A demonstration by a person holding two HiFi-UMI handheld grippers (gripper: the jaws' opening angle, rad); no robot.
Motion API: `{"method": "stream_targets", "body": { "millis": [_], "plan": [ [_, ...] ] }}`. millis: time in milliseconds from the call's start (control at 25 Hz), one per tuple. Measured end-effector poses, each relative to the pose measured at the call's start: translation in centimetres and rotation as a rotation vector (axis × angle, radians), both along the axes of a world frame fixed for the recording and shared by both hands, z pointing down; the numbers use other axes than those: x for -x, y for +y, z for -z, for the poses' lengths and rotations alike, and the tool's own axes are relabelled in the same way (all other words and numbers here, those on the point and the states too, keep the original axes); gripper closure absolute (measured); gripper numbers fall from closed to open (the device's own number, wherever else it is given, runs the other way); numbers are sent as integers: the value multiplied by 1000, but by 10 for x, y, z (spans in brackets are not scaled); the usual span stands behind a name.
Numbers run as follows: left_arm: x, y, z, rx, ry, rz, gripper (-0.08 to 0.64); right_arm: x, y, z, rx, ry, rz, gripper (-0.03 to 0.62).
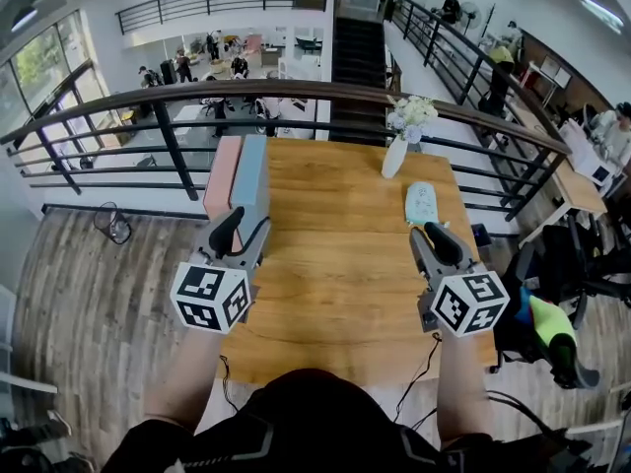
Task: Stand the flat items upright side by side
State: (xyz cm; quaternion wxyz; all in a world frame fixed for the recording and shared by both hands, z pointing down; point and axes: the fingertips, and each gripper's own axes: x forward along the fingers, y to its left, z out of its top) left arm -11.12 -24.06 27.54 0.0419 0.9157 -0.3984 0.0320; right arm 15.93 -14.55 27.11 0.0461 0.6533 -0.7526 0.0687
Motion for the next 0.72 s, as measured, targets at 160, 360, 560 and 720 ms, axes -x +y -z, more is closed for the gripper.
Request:
{"method": "stream_targets", "body": {
  "millis": [160, 360, 560, 720],
  "plan": [
    [-13, 15, 9, 12, 11, 17, 408, -15, 8, 9, -27, -17, -2, 526],
    [-22, 33, 20, 6, 16, 27, 518, -28, 20, 19, -55, 13, -10, 546],
    [-22, 42, 25, 46, 56, 16, 531, -34, 27, 20, -48, 21, -10, 574],
    [-27, 48, 25, 23, 10, 35, 531, -41, 33, 22, -58, 61, -27, 576]
  ]
}}
